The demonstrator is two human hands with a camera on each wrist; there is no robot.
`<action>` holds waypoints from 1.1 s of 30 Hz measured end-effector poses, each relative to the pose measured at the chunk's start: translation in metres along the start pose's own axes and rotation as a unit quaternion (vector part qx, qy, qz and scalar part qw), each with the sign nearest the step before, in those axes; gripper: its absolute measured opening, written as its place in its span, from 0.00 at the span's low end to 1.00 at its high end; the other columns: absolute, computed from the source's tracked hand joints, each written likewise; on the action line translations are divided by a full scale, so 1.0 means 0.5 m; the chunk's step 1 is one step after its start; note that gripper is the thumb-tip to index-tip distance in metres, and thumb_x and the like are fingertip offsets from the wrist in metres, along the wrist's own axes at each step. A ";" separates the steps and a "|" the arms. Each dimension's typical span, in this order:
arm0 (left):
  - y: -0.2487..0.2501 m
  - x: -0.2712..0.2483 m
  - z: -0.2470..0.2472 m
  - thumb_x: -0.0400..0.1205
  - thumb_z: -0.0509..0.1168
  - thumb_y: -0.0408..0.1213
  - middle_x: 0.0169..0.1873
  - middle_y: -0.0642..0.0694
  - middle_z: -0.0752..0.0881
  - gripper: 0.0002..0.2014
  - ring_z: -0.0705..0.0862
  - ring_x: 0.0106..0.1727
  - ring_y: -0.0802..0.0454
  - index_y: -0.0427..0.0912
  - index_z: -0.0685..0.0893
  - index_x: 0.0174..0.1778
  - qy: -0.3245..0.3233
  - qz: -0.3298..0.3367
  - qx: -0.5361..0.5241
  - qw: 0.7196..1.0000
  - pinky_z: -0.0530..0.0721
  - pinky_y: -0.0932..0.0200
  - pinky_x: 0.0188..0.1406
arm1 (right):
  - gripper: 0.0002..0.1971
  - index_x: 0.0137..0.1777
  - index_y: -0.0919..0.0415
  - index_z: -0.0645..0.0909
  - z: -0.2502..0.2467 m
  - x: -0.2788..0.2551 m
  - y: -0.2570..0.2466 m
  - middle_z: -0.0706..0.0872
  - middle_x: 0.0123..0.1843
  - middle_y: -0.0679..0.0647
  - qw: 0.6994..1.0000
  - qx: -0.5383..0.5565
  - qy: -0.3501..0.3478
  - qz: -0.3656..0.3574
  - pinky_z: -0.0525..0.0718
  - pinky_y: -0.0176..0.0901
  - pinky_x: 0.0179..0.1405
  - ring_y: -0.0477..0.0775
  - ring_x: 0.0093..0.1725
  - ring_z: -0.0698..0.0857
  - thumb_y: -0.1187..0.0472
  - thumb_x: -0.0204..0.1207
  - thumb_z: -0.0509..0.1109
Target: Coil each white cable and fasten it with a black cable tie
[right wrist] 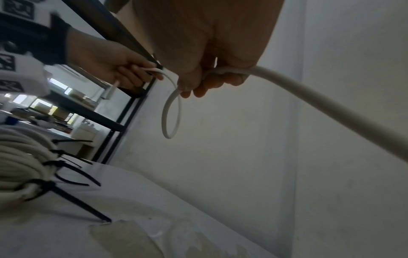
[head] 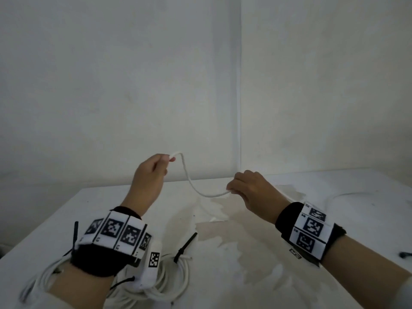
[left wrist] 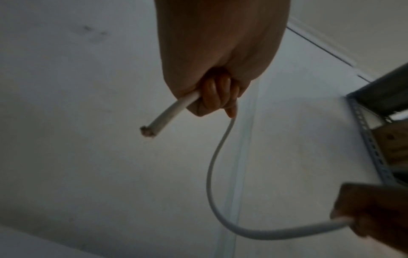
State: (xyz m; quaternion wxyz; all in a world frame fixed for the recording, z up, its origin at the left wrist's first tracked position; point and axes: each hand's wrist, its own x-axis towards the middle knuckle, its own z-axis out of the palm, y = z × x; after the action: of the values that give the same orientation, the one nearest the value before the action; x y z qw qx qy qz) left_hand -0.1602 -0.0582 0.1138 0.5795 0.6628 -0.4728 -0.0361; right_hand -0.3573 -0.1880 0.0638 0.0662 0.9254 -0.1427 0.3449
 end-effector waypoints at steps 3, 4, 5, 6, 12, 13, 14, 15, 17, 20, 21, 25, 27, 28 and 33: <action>0.012 -0.022 0.026 0.86 0.54 0.37 0.26 0.50 0.70 0.12 0.70 0.23 0.62 0.44 0.84 0.47 -0.048 0.020 0.013 0.999 0.65 0.72 0.22 | 0.09 0.39 0.59 0.80 -0.016 -0.010 -0.031 0.80 0.30 0.51 0.999 0.020 0.026 -0.042 0.61 0.39 0.34 0.47 0.33 0.64 0.66 0.73 0.59; 0.015 -0.029 0.032 0.86 0.55 0.37 0.26 0.50 0.70 0.12 0.70 0.22 0.64 0.44 0.84 0.46 -0.064 0.023 0.007 0.998 0.65 0.73 0.22 | 0.08 0.40 0.59 0.79 -0.025 -0.013 -0.041 0.81 0.30 0.51 0.998 0.031 0.029 -0.046 0.62 0.39 0.35 0.47 0.33 0.64 0.65 0.74 0.58; 0.019 -0.034 0.037 0.86 0.55 0.37 0.26 0.49 0.69 0.12 0.69 0.21 0.65 0.46 0.84 0.46 -0.079 0.021 0.001 0.997 0.65 0.73 0.22 | 0.08 0.41 0.59 0.78 -0.032 -0.015 -0.048 0.81 0.31 0.51 0.998 0.039 0.034 -0.048 0.63 0.38 0.35 0.47 0.33 0.65 0.64 0.75 0.58; 0.022 -0.039 0.040 0.86 0.55 0.37 0.27 0.49 0.68 0.13 0.69 0.21 0.65 0.47 0.85 0.45 -0.094 0.016 -0.003 0.995 0.66 0.74 0.22 | 0.09 0.40 0.60 0.79 -0.039 -0.015 -0.052 0.81 0.31 0.51 0.997 0.044 0.037 -0.049 0.63 0.39 0.35 0.47 0.33 0.65 0.63 0.75 0.58; 0.042 -0.075 0.069 0.85 0.56 0.38 0.28 0.52 0.74 0.15 0.68 0.22 0.63 0.51 0.86 0.38 -0.193 -0.023 0.009 0.981 0.65 0.66 0.29 | 0.13 0.39 0.63 0.81 -0.066 0.006 -0.059 0.81 0.35 0.55 0.994 0.088 0.059 -0.024 0.67 0.45 0.35 0.48 0.34 0.69 0.59 0.77 0.58; 0.046 -0.083 0.075 0.85 0.56 0.38 0.28 0.53 0.76 0.16 0.68 0.22 0.64 0.52 0.86 0.37 -0.209 -0.028 0.011 0.977 0.66 0.64 0.31 | 0.13 0.38 0.63 0.81 -0.069 0.010 -0.060 0.81 0.35 0.56 0.993 0.099 0.058 -0.016 0.67 0.46 0.35 0.48 0.34 0.69 0.59 0.77 0.58; 0.050 -0.091 0.080 0.86 0.55 0.39 0.28 0.54 0.77 0.16 0.70 0.22 0.65 0.50 0.86 0.38 -0.223 -0.034 0.010 0.974 0.67 0.64 0.32 | 0.14 0.38 0.64 0.81 -0.070 0.014 -0.061 0.81 0.35 0.57 0.992 0.109 0.057 -0.008 0.67 0.47 0.36 0.48 0.34 0.70 0.58 0.76 0.57; 0.054 -0.097 0.085 0.86 0.53 0.40 0.29 0.54 0.78 0.17 0.71 0.22 0.67 0.46 0.87 0.41 -0.233 -0.044 0.005 0.972 0.68 0.66 0.33 | 0.15 0.37 0.65 0.81 -0.070 0.015 -0.061 0.81 0.35 0.57 0.992 0.115 0.056 0.001 0.68 0.48 0.37 0.49 0.34 0.72 0.58 0.76 0.57; 0.062 -0.106 0.089 0.87 0.48 0.44 0.27 0.58 0.81 0.23 0.72 0.20 0.69 0.37 0.87 0.45 -0.241 -0.069 -0.009 0.968 0.69 0.74 0.27 | 0.16 0.36 0.66 0.82 -0.070 0.014 -0.059 0.81 0.35 0.59 0.991 0.120 0.052 0.014 0.69 0.47 0.39 0.56 0.33 0.77 0.58 0.75 0.56; 0.061 -0.113 0.090 0.86 0.50 0.48 0.27 0.59 0.79 0.22 0.73 0.23 0.70 0.39 0.86 0.43 -0.255 -0.062 -0.004 0.965 0.69 0.79 0.26 | 0.14 0.38 0.69 0.82 -0.071 0.011 -0.051 0.82 0.36 0.61 0.990 0.127 0.032 0.049 0.67 0.40 0.38 0.57 0.35 0.76 0.61 0.77 0.60; 0.060 -0.115 0.091 0.86 0.52 0.47 0.29 0.57 0.78 0.19 0.73 0.24 0.71 0.43 0.85 0.42 -0.259 -0.054 0.000 0.964 0.69 0.78 0.28 | 0.12 0.39 0.70 0.82 -0.072 0.012 -0.048 0.82 0.38 0.61 0.989 0.132 0.018 0.065 0.65 0.37 0.37 0.54 0.37 0.74 0.64 0.78 0.62; 0.058 -0.117 0.094 0.86 0.53 0.45 0.29 0.55 0.75 0.16 0.71 0.22 0.68 0.45 0.83 0.40 -0.269 -0.050 -0.019 0.962 0.67 0.77 0.25 | 0.09 0.41 0.70 0.83 -0.081 0.017 -0.037 0.84 0.41 0.61 0.986 0.139 -0.012 0.095 0.64 0.35 0.40 0.51 0.40 0.73 0.70 0.79 0.62; 0.058 -0.116 0.092 0.86 0.53 0.44 0.28 0.55 0.74 0.16 0.69 0.21 0.65 0.45 0.83 0.39 -0.271 -0.048 -0.029 0.961 0.66 0.76 0.23 | 0.09 0.41 0.69 0.83 -0.086 0.022 -0.029 0.84 0.40 0.59 0.982 0.147 -0.022 0.116 0.64 0.36 0.40 0.51 0.40 0.73 0.71 0.79 0.61; 0.057 -0.115 0.090 0.86 0.53 0.44 0.28 0.55 0.74 0.16 0.68 0.21 0.64 0.46 0.84 0.39 -0.272 -0.048 -0.030 0.961 0.66 0.76 0.23 | 0.10 0.42 0.69 0.83 -0.089 0.023 -0.026 0.83 0.39 0.57 0.980 0.150 -0.033 0.130 0.64 0.36 0.40 0.51 0.41 0.73 0.71 0.79 0.60; 0.049 -0.109 0.088 0.86 0.52 0.42 0.29 0.55 0.74 0.16 0.69 0.21 0.65 0.48 0.83 0.38 -0.281 -0.053 -0.018 0.958 0.67 0.76 0.24 | 0.11 0.44 0.63 0.81 -0.094 0.023 -0.034 0.75 0.32 0.43 0.958 0.205 -0.094 0.177 0.69 0.32 0.35 0.43 0.33 0.73 0.65 0.82 0.58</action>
State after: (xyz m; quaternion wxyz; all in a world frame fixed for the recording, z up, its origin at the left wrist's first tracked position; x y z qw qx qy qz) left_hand -0.2305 -0.0512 0.0919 0.4326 0.6394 -0.5801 -0.2599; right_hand -0.3730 -0.1642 0.1065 -0.2007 0.9072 -0.2365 0.2842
